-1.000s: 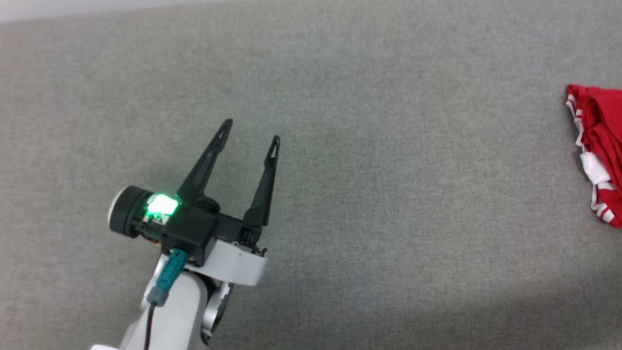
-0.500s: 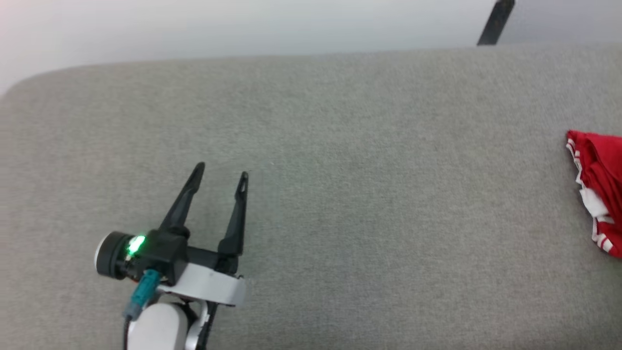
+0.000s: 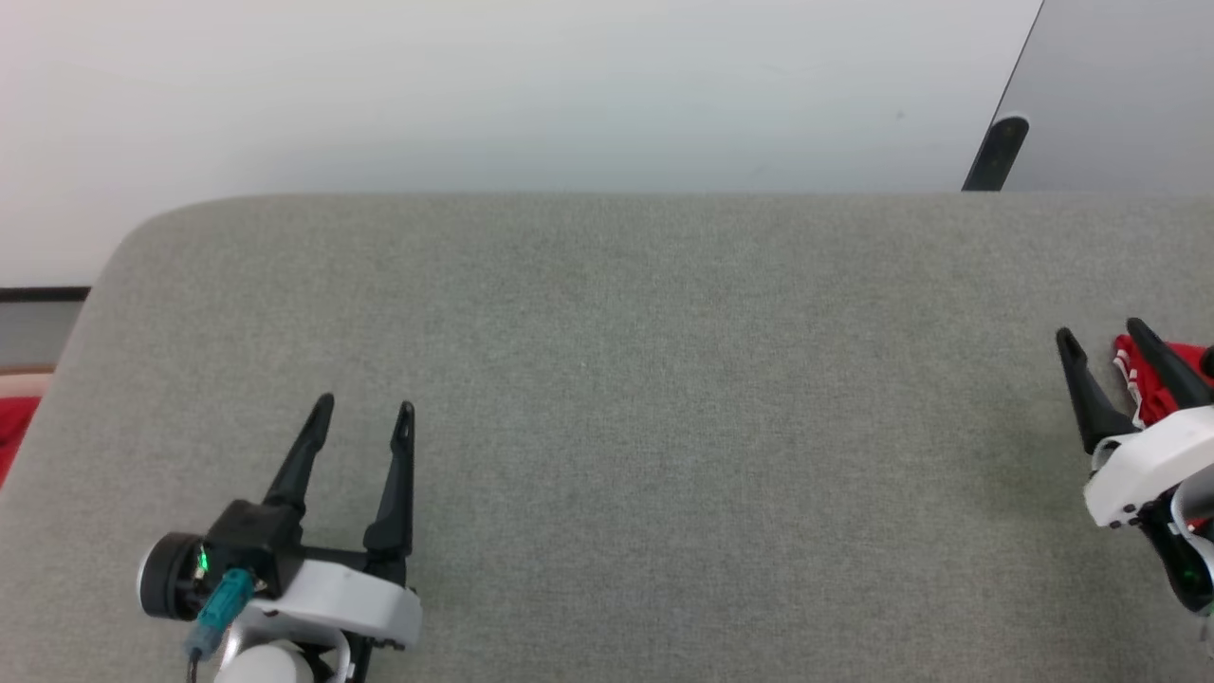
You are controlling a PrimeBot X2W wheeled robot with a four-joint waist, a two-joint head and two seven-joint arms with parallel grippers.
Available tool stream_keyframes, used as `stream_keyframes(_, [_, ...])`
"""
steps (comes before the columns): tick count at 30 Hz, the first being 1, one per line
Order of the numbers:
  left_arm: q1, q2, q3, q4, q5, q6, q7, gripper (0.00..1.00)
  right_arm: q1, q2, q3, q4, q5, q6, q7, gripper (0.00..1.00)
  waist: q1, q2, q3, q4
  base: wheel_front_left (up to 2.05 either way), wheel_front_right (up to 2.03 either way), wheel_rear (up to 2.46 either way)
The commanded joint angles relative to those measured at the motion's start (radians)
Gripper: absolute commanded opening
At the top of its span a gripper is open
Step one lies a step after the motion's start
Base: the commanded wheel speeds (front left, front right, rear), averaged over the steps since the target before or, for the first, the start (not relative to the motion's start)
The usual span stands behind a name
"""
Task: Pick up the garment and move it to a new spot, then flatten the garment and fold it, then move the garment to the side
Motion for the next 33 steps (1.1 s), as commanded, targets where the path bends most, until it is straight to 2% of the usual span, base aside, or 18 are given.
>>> stream_keyframes(1, [0.008,-0.001,0.005,0.006,-0.007,-0.008,0.000,1.00,0.017,0.008,-0.016,-0.016,-0.006,-0.002,-0.006,1.00,0.0000,0.0000,-0.016,0.005,0.00,0.00,0.00])
stream_keyframes(14, [0.073,-0.015,0.023,0.062,-0.068,-0.028,0.000,1.00,0.263,0.124,-0.206,-0.268,-0.089,-0.002,-0.008,1.00,0.0000,0.0000,-0.056,0.011,0.00,0.00,0.00])
stream_keyframes(22, [0.135,-0.019,0.009,0.016,-0.068,-0.036,0.000,1.00,0.461,0.162,-0.349,-0.454,-0.146,-0.002,0.053,1.00,0.0000,0.0000,-0.070,0.021,0.00,0.00,0.00])
stream_keyframes(27, [0.191,-0.022,-0.001,-0.038,-0.074,-0.037,0.000,1.00,0.591,0.211,-0.451,-0.578,-0.172,-0.002,0.108,1.00,0.0000,0.0000,-0.082,0.024,0.00,0.00,0.00])
stream_keyframes(33, [0.255,-0.011,-0.001,-0.080,-0.080,-0.038,0.000,1.00,0.687,0.267,-0.515,-0.703,-0.206,-0.002,0.170,1.00,0.0000,0.0000,-0.086,0.014,0.00,0.00,0.00])
